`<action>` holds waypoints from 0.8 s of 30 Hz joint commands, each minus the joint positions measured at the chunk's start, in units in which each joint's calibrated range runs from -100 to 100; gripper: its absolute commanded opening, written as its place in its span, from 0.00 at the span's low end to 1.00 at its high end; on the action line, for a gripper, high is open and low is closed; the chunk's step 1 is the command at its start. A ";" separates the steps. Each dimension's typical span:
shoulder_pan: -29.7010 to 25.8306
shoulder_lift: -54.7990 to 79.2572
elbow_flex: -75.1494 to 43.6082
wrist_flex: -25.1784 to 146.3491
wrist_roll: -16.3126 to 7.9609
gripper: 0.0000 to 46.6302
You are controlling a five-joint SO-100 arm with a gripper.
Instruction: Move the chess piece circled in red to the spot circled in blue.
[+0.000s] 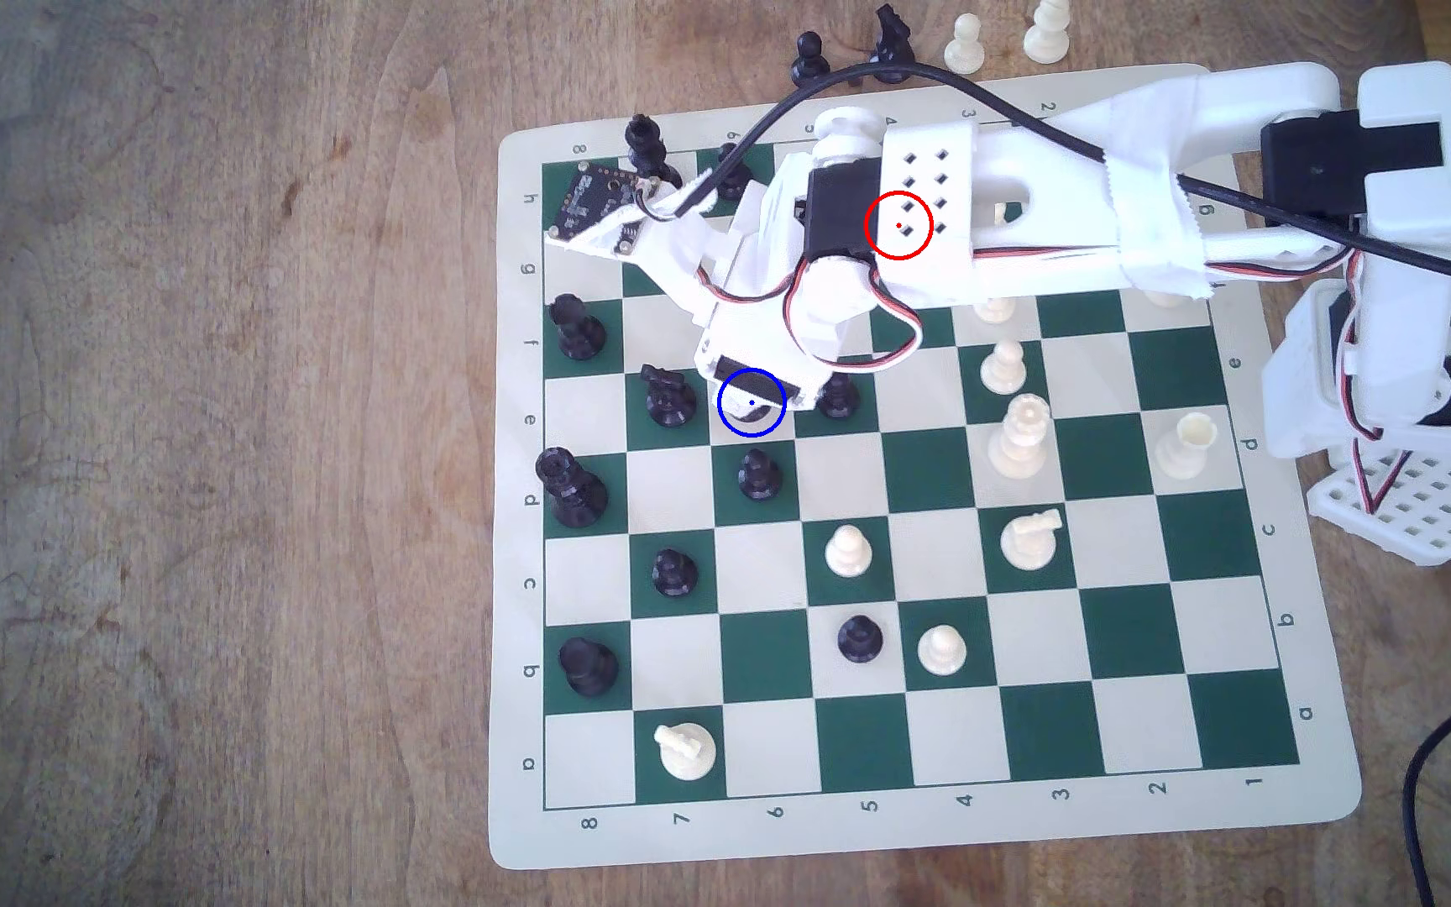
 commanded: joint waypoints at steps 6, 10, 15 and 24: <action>1.85 -5.32 -4.83 1.85 0.15 0.40; 1.93 -8.81 -4.92 4.64 0.10 0.39; 1.77 -12.63 -7.46 10.21 0.00 0.45; -0.89 -26.29 3.60 14.63 0.15 0.48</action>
